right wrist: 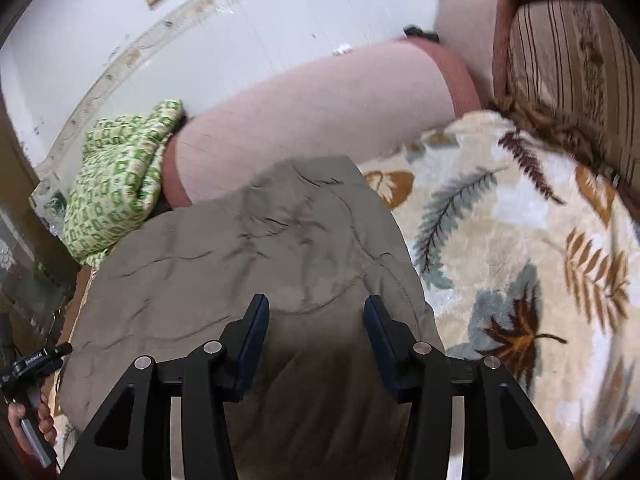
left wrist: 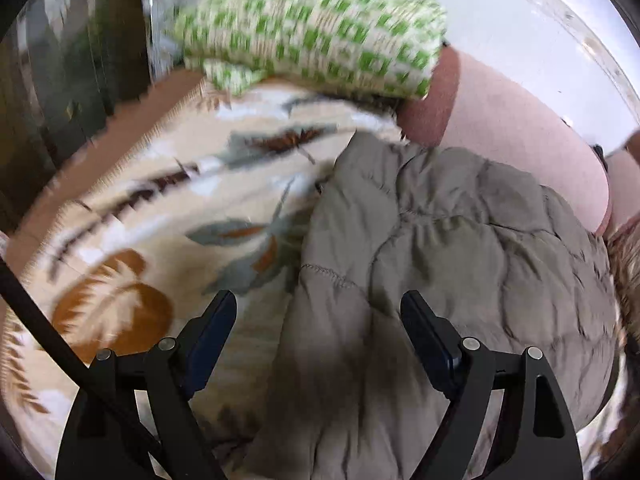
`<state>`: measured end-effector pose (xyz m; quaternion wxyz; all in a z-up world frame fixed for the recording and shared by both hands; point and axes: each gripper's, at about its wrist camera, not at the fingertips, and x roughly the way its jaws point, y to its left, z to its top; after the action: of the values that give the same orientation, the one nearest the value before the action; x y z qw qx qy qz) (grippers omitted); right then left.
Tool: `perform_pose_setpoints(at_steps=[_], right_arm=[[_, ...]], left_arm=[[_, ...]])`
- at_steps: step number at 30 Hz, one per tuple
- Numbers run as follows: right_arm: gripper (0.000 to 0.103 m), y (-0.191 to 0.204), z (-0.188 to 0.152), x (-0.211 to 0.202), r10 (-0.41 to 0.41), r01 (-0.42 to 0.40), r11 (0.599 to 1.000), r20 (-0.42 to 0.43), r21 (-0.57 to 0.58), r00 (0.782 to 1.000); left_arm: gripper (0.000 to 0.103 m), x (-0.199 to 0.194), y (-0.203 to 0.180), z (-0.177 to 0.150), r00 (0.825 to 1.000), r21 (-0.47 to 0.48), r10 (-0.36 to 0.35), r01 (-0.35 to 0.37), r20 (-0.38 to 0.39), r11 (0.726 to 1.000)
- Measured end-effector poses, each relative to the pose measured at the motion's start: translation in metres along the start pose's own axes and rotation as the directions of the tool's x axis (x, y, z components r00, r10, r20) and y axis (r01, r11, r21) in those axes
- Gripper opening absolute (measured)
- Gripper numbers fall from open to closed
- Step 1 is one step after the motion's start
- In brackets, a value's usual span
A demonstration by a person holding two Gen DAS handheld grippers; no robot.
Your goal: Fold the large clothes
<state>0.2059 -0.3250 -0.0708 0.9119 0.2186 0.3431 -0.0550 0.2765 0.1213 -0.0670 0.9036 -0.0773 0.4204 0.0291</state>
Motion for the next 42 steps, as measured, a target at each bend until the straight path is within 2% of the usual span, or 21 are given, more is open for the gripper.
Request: perform_pose_setpoints(at_steps=[2,5,7,8,10,11,13,15,17,19,24,30,42], right_arm=[[0.057,0.007,-0.009,-0.018,0.018,-0.018,1.000,0.011,-0.008,1.000],[0.059,0.018,-0.031,-0.037,0.017,-0.017,0.999,0.002,-0.033,1.000],[0.060,0.026,-0.052,-0.047,0.014,-0.015,0.999,-0.022,-0.050,1.000],[0.060,0.028,-0.058,-0.049,0.014,-0.016,0.998,-0.031,-0.054,0.999],[0.060,0.035,-0.077,-0.057,0.023,-0.026,0.998,-0.058,-0.061,0.998],[0.060,0.037,-0.085,-0.060,0.026,-0.031,0.997,-0.069,-0.064,0.997],[0.061,0.041,-0.102,-0.068,0.029,-0.035,0.997,-0.082,-0.067,0.996],[0.062,0.045,-0.118,-0.074,0.025,-0.032,0.997,-0.094,-0.071,0.995],[0.062,0.048,-0.134,-0.080,0.025,-0.033,0.997,-0.109,-0.075,0.994],[0.062,0.052,-0.150,-0.087,0.026,-0.036,0.996,-0.121,-0.082,0.992],[0.063,0.060,-0.182,-0.100,0.041,-0.054,0.995,-0.159,-0.078,0.986],[0.063,0.070,-0.205,-0.114,0.048,-0.063,0.995,-0.189,-0.076,0.981],[0.068,0.091,-0.209,-0.133,-0.024,0.000,0.984,-0.131,-0.181,0.991]], left_arm=[[0.084,-0.025,-0.006,-0.010,0.999,0.029,0.016,-0.018,0.049,0.999],[0.084,-0.067,-0.017,-0.032,0.987,0.069,0.071,-0.081,0.143,0.994],[0.085,-0.094,-0.022,-0.051,0.970,0.078,0.114,-0.134,0.215,0.988],[0.086,-0.110,-0.024,-0.062,0.955,0.068,0.140,-0.163,0.261,0.984],[0.089,-0.132,-0.025,-0.076,0.939,0.046,0.151,-0.174,0.309,0.984],[0.092,-0.142,-0.025,-0.082,0.937,0.034,0.144,-0.163,0.318,0.986],[0.093,-0.157,-0.022,-0.090,0.945,0.008,0.110,-0.119,0.309,0.993],[0.093,-0.171,-0.019,-0.100,0.958,-0.028,0.043,-0.036,0.285,0.999],[0.093,-0.183,-0.020,-0.110,0.962,-0.032,0.002,0.007,0.274,0.999],[0.093,-0.196,-0.028,-0.121,0.957,-0.002,0.004,-0.004,0.290,1.000],[0.093,-0.221,-0.054,-0.147,0.941,0.105,0.042,-0.081,0.337,0.991],[0.094,-0.229,-0.060,-0.165,0.954,0.118,-0.002,-0.035,0.300,0.992],[0.094,-0.219,-0.066,-0.183,0.975,0.153,-0.027,-0.007,0.219,0.988]])
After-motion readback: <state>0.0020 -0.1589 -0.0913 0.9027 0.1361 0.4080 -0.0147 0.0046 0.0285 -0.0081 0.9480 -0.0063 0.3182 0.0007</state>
